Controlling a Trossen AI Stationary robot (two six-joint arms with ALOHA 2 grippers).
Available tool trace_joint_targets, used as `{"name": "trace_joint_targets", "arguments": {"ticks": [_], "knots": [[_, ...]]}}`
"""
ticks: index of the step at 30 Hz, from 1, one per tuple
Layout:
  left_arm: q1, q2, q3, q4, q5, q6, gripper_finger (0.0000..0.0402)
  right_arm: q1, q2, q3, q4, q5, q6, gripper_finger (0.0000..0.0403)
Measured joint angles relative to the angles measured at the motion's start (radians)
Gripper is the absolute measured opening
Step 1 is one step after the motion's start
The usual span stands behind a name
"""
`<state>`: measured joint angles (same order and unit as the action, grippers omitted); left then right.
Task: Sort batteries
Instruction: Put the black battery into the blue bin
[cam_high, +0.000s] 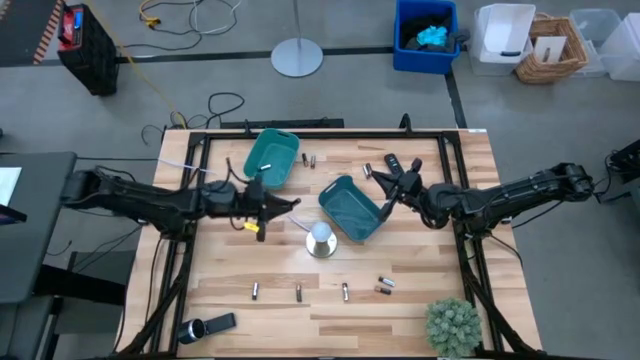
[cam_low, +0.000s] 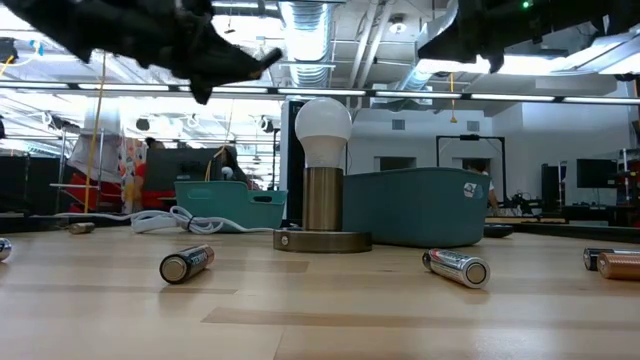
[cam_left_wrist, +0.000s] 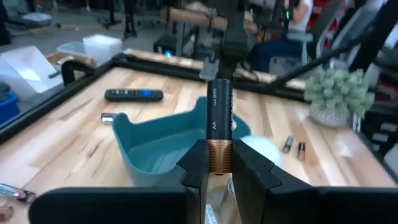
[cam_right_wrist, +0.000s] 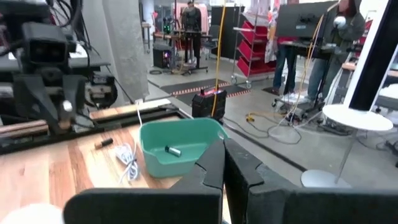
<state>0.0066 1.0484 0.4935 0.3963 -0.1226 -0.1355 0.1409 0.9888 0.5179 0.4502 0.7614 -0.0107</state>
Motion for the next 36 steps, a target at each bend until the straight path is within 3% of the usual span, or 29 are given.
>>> {"name": "trace_joint_targets", "arguments": {"ticks": [17,27,36], "knots": [[0.222,0.459,0.398,-0.099,0.406,0.1,0.0044,0.141,-0.082,0.001,0.046,0.004,-0.155,0.0023],[0.271,0.662,0.575,-0.193,0.433,0.137,0.0055,0.154,-0.087,0.001,0.053,0.004,-0.18,0.0023],[0.276,0.688,0.592,-0.202,0.412,0.143,0.0084,0.153,-0.086,0.001,0.051,0.004,-0.182,0.0023]]}}
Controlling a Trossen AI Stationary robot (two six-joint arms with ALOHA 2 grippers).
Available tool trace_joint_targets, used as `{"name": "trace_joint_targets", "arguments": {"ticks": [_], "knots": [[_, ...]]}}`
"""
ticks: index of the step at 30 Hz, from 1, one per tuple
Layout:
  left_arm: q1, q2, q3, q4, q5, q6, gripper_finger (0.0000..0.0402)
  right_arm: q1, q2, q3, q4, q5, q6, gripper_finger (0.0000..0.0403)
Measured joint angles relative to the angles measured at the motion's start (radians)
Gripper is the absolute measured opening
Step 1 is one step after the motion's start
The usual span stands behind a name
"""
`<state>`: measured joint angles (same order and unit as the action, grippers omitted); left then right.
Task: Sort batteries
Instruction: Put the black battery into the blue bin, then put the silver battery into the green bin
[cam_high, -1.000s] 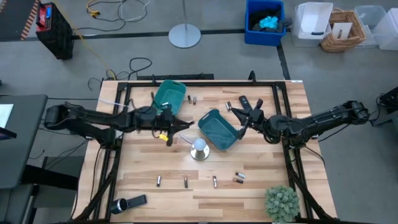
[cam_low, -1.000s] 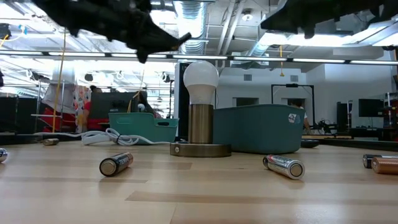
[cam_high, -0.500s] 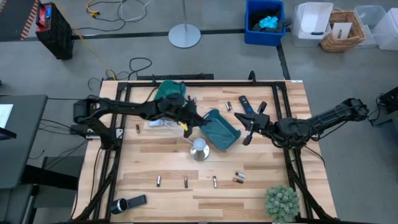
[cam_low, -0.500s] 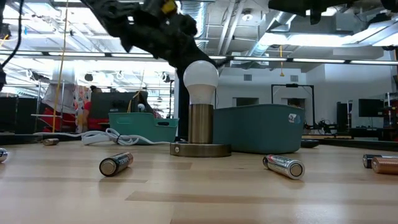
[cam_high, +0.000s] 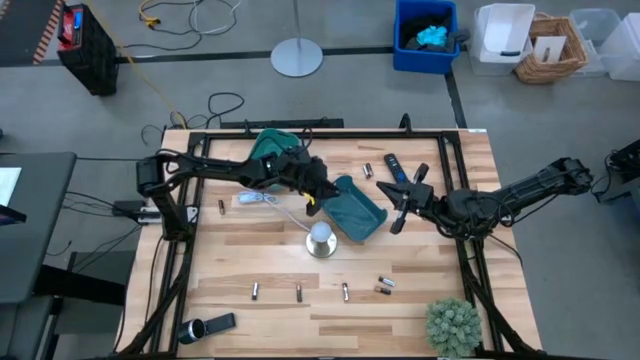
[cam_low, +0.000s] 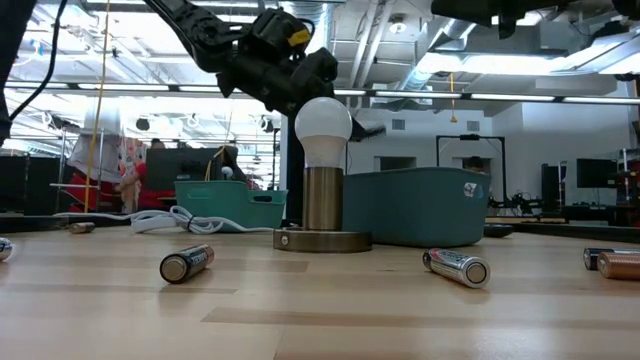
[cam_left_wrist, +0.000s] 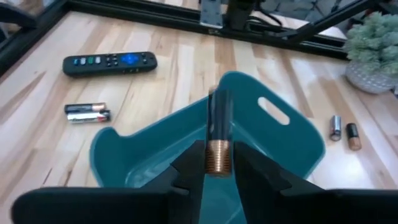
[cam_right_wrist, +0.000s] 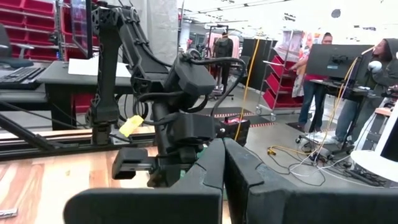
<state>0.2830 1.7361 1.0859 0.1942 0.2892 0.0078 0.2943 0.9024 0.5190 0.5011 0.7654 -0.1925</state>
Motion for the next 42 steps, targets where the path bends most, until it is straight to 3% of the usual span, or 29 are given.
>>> {"name": "trace_joint_targets", "arguments": {"ticks": [8,17,21,26,34,42], "knots": [[0.0,-0.002,0.0,0.001,-0.006,0.012,0.0135,0.0,0.0,0.0,0.0,0.0,0.0,0.0023],[-0.002,-0.097,-0.014,0.007,0.01,0.047,0.0141,0.0,0.0,0.0,-0.01,0.0,0.0,0.0023],[-0.002,-0.235,-0.08,-0.014,0.005,0.075,0.0131,0.002,0.0,0.0,-0.018,0.0,0.006,0.0023],[-0.002,-0.465,-0.216,-0.046,-0.083,0.08,0.011,0.002,0.0,0.0,-0.031,0.0,0.008,0.0023],[-0.005,-0.791,-0.457,-0.049,-0.182,-0.011,0.0094,-0.03,0.0,0.0,-0.06,0.0,0.059,0.0023],[-0.005,-0.994,-0.635,-0.046,-0.225,-0.077,0.0093,-0.066,0.031,0.0,-0.103,0.0,0.125,0.0023]]}}
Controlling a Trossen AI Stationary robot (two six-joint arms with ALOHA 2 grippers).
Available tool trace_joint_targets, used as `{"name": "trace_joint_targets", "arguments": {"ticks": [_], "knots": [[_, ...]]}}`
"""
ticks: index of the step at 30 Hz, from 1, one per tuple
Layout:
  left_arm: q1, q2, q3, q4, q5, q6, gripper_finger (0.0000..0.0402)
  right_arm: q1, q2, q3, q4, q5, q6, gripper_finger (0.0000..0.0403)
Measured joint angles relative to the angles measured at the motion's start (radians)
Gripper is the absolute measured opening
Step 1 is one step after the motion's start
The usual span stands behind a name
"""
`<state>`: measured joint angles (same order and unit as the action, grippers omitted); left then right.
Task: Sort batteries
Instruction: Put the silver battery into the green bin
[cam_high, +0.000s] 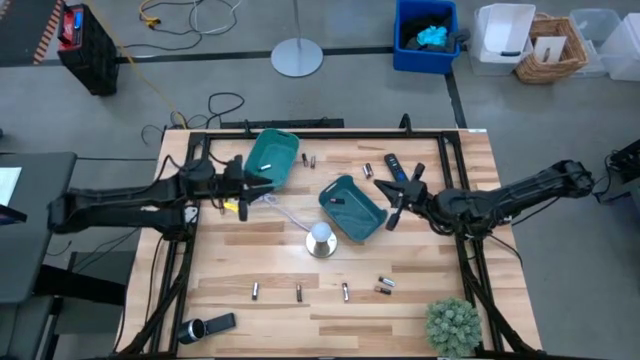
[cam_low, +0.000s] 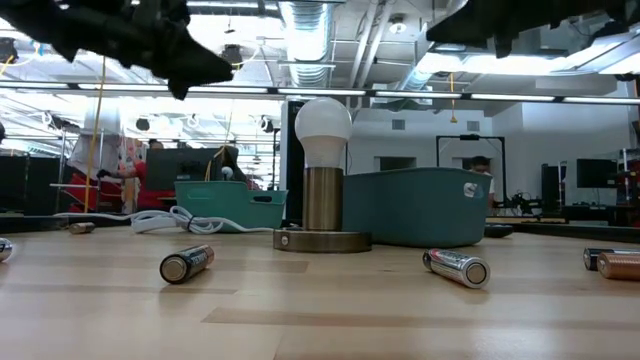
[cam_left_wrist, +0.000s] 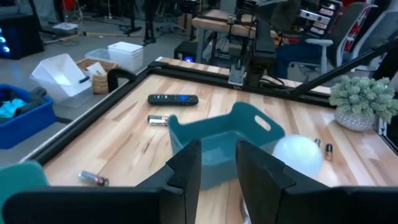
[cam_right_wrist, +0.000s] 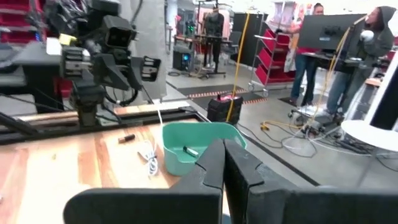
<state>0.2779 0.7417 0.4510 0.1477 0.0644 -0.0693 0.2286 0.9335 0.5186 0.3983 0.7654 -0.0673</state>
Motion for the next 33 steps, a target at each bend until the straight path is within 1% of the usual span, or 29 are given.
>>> {"name": "trace_joint_targets", "arguments": {"ticks": [6,11,13,17,23,25,28,33], "knots": [[0.0,-0.032,-0.05,0.008,0.0,0.004,0.0093,-0.076,0.084,0.032,0.003,0.0,0.053,0.0023],[0.0,-0.026,-0.078,0.005,-0.001,0.017,0.0093,-0.16,0.179,0.149,-0.034,-0.047,0.06,0.0023],[0.0,-0.026,-0.083,0.002,-0.001,0.024,0.0093,-0.197,0.219,0.223,-0.095,-0.078,0.069,0.0023],[0.0,-0.028,-0.083,0.007,-0.001,0.031,0.0093,-0.275,0.308,0.392,-0.302,-0.127,0.139,0.0023],[0.0,-0.037,-0.083,-0.024,0.0,0.032,0.0093,-0.366,0.435,0.615,-0.581,-0.26,0.211,0.0023],[0.0,-0.037,-0.083,-0.027,0.0,0.043,0.0093,-0.375,0.469,0.662,-0.647,-0.295,0.218,0.0023],[0.0,-0.037,-0.083,-0.026,0.0,0.061,0.0093,-0.363,0.497,0.698,-0.707,-0.301,0.218,0.0023],[0.0,-0.037,-0.083,-0.02,0.001,0.083,0.0093,-0.317,0.481,0.704,-0.713,-0.297,0.219,0.0023]]}}
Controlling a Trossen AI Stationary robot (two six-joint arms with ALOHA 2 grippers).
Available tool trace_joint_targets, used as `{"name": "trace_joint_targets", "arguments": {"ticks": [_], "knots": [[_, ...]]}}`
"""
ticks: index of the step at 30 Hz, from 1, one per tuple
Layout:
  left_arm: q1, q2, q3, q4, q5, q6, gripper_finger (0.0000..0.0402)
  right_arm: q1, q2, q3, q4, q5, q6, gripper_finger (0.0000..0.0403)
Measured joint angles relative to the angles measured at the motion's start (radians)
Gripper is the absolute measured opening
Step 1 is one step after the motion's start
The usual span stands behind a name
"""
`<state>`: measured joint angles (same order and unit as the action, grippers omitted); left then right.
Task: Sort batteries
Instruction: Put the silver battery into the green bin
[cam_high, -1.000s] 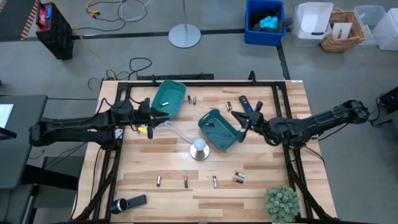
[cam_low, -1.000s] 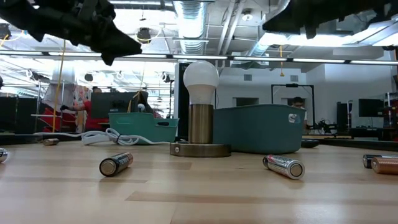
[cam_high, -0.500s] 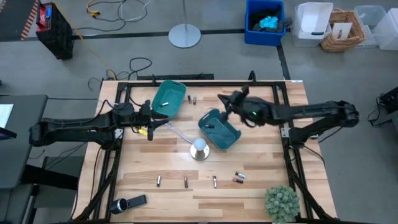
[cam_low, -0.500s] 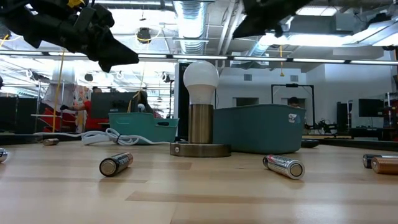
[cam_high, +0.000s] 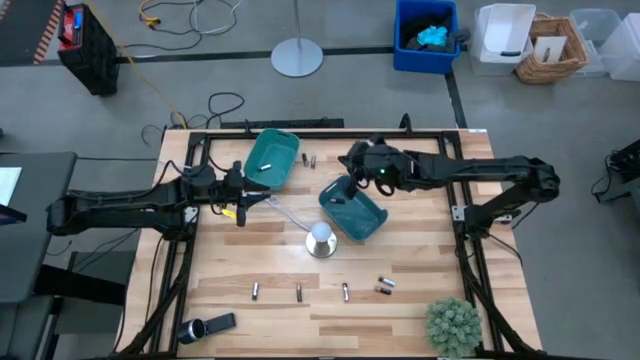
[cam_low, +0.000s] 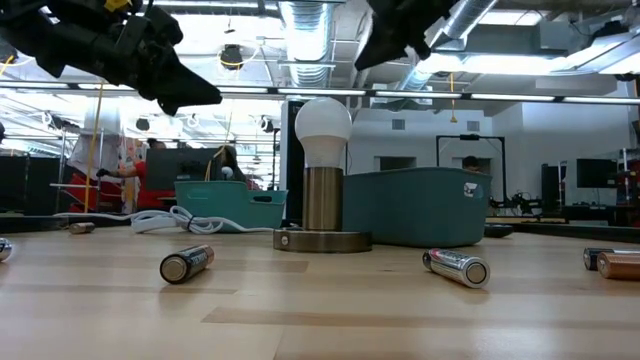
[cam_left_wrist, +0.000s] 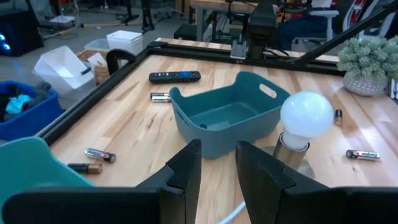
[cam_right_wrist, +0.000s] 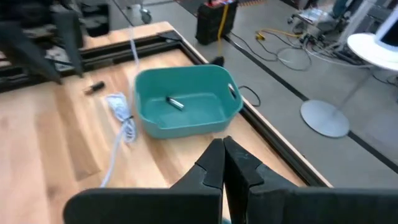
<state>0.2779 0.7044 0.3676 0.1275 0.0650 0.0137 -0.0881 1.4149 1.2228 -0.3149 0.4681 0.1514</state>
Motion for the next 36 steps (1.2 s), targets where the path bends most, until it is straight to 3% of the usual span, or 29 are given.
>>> {"name": "trace_joint_targets", "arguments": {"ticks": [15,25,31,36], "knots": [[0.0,0.0,0.0,0.004,0.0,0.006,0.0093,0.124,-0.035,0.001,-0.029,0.03,-0.047,0.0023],[-0.074,-0.005,0.001,-0.009,0.023,0.142,0.0093,0.281,-0.035,0.001,-0.045,0.03,-0.202,0.0023],[-0.076,-0.005,0.001,0.028,-0.008,0.168,0.0093,0.334,-0.035,0.001,-0.096,0.03,-0.185,0.0023],[-0.052,-0.004,0.001,0.106,-0.012,0.187,0.0093,0.331,-0.035,0.001,-0.151,-0.001,-0.033,0.0023]]}}
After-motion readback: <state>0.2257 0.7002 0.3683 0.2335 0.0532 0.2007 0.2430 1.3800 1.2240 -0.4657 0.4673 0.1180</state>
